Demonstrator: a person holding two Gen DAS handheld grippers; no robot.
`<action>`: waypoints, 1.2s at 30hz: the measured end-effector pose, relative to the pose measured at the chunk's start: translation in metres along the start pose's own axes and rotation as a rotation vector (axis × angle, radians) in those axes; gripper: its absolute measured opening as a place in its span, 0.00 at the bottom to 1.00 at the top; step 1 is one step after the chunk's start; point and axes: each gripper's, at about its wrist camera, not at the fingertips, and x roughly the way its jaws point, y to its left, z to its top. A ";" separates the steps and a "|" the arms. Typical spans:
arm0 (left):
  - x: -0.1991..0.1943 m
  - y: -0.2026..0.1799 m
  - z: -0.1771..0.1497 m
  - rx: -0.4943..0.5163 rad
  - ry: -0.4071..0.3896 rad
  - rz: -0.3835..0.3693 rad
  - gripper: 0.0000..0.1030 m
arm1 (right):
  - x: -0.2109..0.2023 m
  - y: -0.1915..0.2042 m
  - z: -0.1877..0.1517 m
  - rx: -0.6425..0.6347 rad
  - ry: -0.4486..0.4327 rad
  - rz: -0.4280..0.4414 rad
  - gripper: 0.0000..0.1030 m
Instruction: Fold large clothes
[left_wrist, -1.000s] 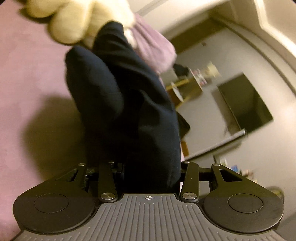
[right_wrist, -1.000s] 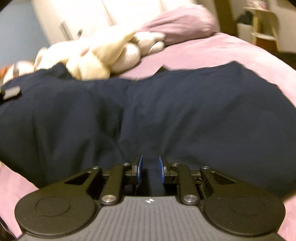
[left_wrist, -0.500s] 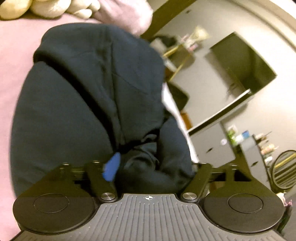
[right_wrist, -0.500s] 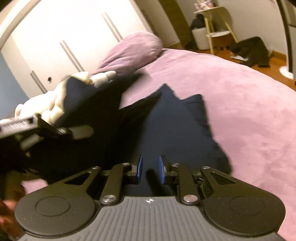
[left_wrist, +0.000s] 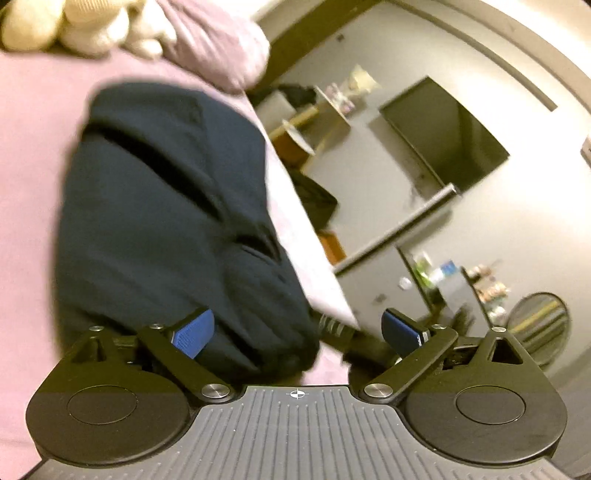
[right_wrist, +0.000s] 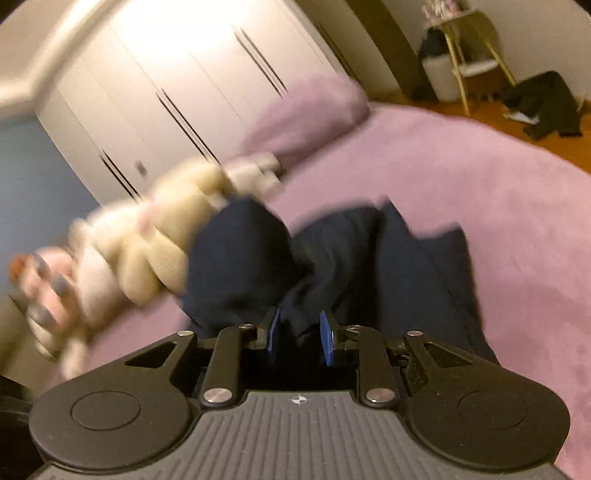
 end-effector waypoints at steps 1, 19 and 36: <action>-0.008 0.002 0.003 0.013 -0.038 0.047 0.97 | 0.006 -0.002 -0.005 -0.019 0.028 -0.044 0.22; -0.003 0.107 0.027 -0.366 -0.201 0.437 0.98 | -0.004 0.080 0.040 -0.155 -0.062 -0.035 0.28; 0.038 0.100 0.068 -0.242 -0.242 0.589 0.98 | 0.158 0.131 0.009 -0.656 -0.079 -0.439 0.29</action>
